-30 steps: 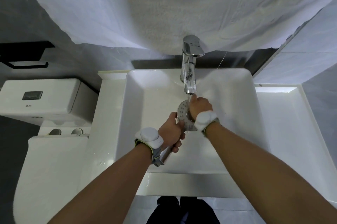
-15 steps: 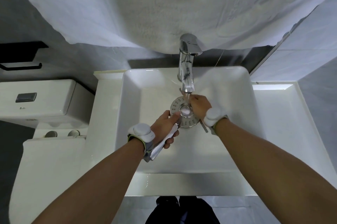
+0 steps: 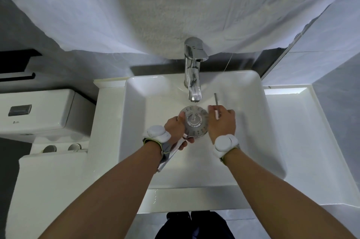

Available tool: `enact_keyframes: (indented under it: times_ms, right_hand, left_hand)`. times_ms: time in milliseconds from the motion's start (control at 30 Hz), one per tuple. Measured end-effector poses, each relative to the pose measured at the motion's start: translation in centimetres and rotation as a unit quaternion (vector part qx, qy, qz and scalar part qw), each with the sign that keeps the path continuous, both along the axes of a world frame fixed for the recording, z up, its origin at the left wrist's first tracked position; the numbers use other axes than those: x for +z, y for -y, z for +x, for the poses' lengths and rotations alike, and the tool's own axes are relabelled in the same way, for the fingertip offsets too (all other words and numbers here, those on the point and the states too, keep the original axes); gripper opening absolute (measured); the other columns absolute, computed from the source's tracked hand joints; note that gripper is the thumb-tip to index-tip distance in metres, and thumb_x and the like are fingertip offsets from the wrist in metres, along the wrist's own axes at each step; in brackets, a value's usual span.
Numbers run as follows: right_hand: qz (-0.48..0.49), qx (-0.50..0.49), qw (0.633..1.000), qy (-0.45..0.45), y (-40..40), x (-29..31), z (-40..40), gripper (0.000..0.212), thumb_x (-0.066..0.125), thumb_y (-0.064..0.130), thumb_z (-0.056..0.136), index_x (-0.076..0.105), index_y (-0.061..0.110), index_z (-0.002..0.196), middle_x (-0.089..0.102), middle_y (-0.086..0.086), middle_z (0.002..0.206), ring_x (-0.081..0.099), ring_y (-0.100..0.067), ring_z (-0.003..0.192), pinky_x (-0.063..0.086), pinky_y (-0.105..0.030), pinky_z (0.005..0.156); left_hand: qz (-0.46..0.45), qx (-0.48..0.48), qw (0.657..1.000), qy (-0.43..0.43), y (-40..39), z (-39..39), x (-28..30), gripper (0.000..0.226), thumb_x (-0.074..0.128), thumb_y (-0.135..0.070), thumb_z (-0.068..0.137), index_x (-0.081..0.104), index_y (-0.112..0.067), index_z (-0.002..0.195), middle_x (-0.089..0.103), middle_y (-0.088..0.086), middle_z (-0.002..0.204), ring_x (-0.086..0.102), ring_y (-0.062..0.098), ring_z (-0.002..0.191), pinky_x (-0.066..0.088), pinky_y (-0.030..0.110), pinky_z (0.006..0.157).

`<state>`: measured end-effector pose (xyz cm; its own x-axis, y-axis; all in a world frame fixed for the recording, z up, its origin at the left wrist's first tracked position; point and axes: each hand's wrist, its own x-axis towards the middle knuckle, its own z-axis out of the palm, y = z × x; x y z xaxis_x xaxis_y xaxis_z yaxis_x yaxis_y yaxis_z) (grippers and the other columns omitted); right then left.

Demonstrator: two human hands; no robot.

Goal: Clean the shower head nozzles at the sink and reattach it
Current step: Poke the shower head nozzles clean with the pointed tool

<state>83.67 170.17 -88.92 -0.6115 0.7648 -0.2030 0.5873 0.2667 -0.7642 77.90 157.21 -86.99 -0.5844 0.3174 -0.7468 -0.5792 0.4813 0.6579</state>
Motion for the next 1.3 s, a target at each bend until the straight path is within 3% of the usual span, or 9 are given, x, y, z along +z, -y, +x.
enact_keyframes:
  times_ms: [167,267,333,567,700,933,1033,1167,1300]
  right_hand:
    - [0.144,0.274,0.951,0.018,-2.3,-0.1,1.4,0.054,0.041,-0.003,0.092,0.044,0.015,0.143,0.050,-0.014,0.127,0.056,-0.034,0.111,0.047,-0.046,0.092]
    - [0.206,0.477,0.854,0.020,-1.8,-0.5,1.2,0.075,0.045,-0.012,0.081,0.034,0.018,0.149,0.032,-0.009,0.154,0.025,-0.027,0.145,0.016,-0.048,0.120]
    - [0.201,0.559,0.803,0.047,-2.4,-0.6,0.6,0.084,0.040,-0.012,0.081,0.017,0.022,0.154,0.007,0.002,0.162,0.000,-0.014,0.149,-0.004,-0.038,0.122]
    - [0.221,0.580,0.783,0.042,-2.8,-1.4,0.7,0.089,0.036,-0.012,0.082,-0.007,0.020,0.152,-0.017,0.009,0.156,-0.021,-0.010,0.145,-0.016,-0.027,0.118]
    - [0.220,0.521,0.824,0.037,-3.2,-1.6,0.9,0.086,0.040,-0.011,0.085,-0.007,0.024,0.148,-0.019,0.008,0.151,-0.015,-0.016,0.147,-0.015,-0.027,0.118]
    - [0.216,0.553,0.804,0.008,-4.1,-1.4,2.7,0.087,0.032,-0.016,0.079,-0.001,0.020,0.151,-0.012,0.007,0.157,-0.023,-0.011,0.145,-0.008,-0.035,0.122]
    - [0.228,0.595,0.770,0.005,-3.1,-1.6,3.7,0.087,0.033,-0.013,0.081,-0.002,0.022,0.153,-0.012,0.006,0.160,-0.022,-0.013,0.146,-0.011,-0.035,0.121]
    - [0.223,0.543,0.810,0.001,-3.4,-1.5,3.2,0.092,0.033,-0.016,0.076,-0.008,0.022,0.149,-0.016,0.006,0.157,-0.018,-0.016,0.148,-0.008,-0.037,0.122]
    - [0.241,0.548,0.801,0.013,-3.2,-1.8,3.4,0.089,0.034,-0.012,0.079,-0.011,0.020,0.149,-0.021,0.003,0.156,-0.020,-0.017,0.147,-0.012,-0.035,0.121]
  left_hand:
    - [-0.004,0.011,0.994,0.111,0.5,-0.7,1.1,0.054,0.030,-0.047,0.105,0.048,0.003,0.116,0.054,0.019,0.079,0.049,0.024,0.044,0.036,0.024,0.045]
    - [0.004,0.037,0.989,0.146,0.3,-0.5,1.3,0.051,0.031,-0.043,0.104,0.053,0.003,0.104,0.048,0.014,0.073,0.046,0.025,0.049,0.035,0.020,0.040]
    - [0.022,0.047,0.987,0.153,0.3,-0.5,1.3,0.052,0.030,-0.042,0.104,0.054,0.001,0.089,0.048,0.011,0.064,0.043,0.023,0.049,0.032,0.020,0.043]
    - [0.035,0.054,0.986,0.152,0.2,-0.6,0.5,0.059,0.024,-0.048,0.104,0.054,-0.004,0.078,0.046,0.009,0.059,0.041,0.018,0.039,0.029,0.017,0.042]
    - [0.049,0.046,0.989,0.135,0.0,-0.4,0.1,0.059,0.025,-0.051,0.104,0.058,-0.003,0.093,0.055,0.015,0.073,0.045,0.019,0.038,0.034,0.017,0.041]
    - [0.040,0.085,0.996,-0.007,-0.1,-0.2,-1.3,0.062,0.031,-0.048,0.104,0.058,0.008,0.100,0.063,0.019,0.063,0.047,0.022,0.037,0.039,0.023,0.038]
    - [0.047,0.093,0.995,0.009,-0.3,0.0,-1.3,0.056,0.045,-0.053,0.099,0.058,0.000,0.088,0.058,0.016,0.064,0.046,0.021,0.040,0.038,0.021,0.039]
    - [0.084,0.141,0.986,0.040,-0.6,0.0,-0.6,0.048,0.050,-0.046,0.099,0.060,0.000,0.088,0.059,0.016,0.067,0.044,0.018,0.039,0.036,0.020,0.039]
    - [0.069,0.119,0.989,0.054,-0.3,0.4,0.1,0.050,0.038,-0.044,0.104,0.059,0.000,0.093,0.060,0.015,0.067,0.044,0.018,0.041,0.037,0.019,0.039]
